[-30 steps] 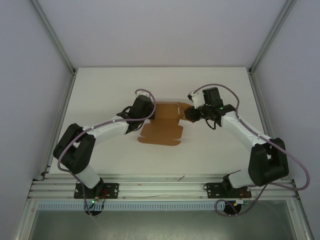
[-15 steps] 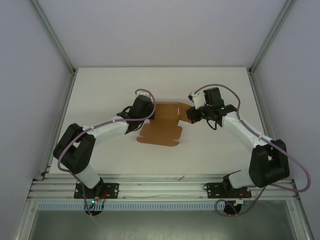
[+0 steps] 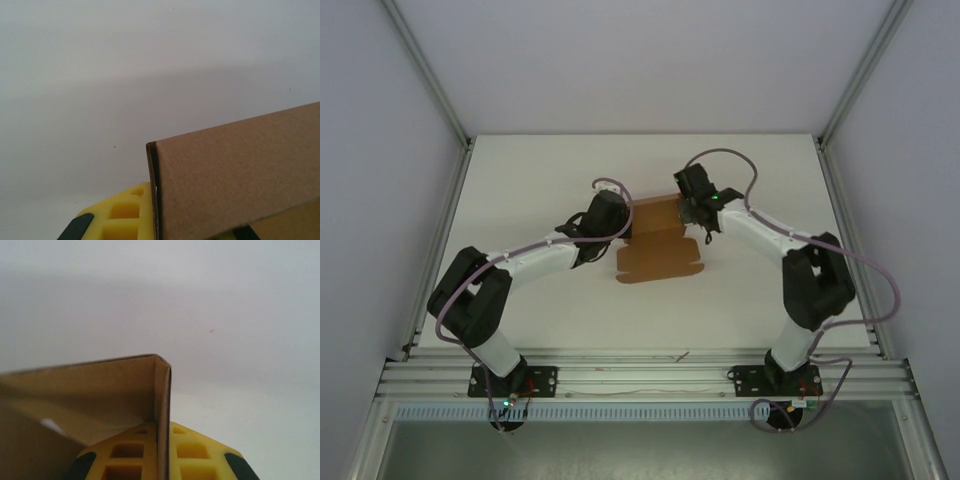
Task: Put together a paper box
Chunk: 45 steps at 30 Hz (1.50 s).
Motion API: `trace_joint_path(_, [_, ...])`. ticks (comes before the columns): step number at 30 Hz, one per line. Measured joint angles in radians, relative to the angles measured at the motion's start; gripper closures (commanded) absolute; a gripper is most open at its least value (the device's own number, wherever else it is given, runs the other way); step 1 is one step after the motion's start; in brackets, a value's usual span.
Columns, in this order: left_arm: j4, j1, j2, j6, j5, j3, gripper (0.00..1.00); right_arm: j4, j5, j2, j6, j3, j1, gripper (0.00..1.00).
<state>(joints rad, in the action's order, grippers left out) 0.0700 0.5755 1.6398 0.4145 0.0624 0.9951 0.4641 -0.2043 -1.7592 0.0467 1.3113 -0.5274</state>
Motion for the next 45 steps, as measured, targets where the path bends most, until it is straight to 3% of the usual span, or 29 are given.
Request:
trace_joint_path(4, [0.0,0.015,0.032,0.002,-0.002,0.021,1.0,0.018,-0.094,-0.054,0.101,0.024,-0.011,1.0])
trace_joint_path(9, [0.0,0.016,0.042,0.006,0.001,0.029,1.0,-0.002,-0.09,-0.045,0.126,0.006,-0.011,1.0])
trace_joint_path(11, [0.001,0.016,0.044,0.006,0.005,0.032,1.0,-0.021,-0.082,-0.026,0.122,-0.019,-0.011,0.88])
trace_joint_path(15, [0.034,0.014,0.056,0.002,0.029,0.027,1.0,-0.061,-0.045,0.052,0.084,-0.101,-0.003,0.73])
trace_joint_path(18, [0.101,0.011,0.069,-0.013,0.054,0.002,1.0,-0.068,0.019,0.112,0.056,-0.158,0.018,0.53])
trace_joint_path(28, [0.243,-0.009,0.083,-0.05,0.057,-0.063,1.0,-0.116,0.323,0.411,-0.026,-0.369,0.182,0.21])
trace_joint_path(33, [0.275,-0.008,0.083,-0.058,0.047,-0.072,1.0,-0.151,0.375,0.486,-0.027,-0.383,0.324,0.19])
trace_joint_path(38, [0.292,-0.008,0.083,-0.074,0.046,-0.089,1.0,-0.151,0.453,0.353,-0.01,-0.317,0.443,0.28])
trace_joint_path(45, [0.301,-0.008,0.083,-0.076,0.047,-0.089,1.0,-0.138,0.789,0.114,-0.049,-0.208,0.458,0.37])
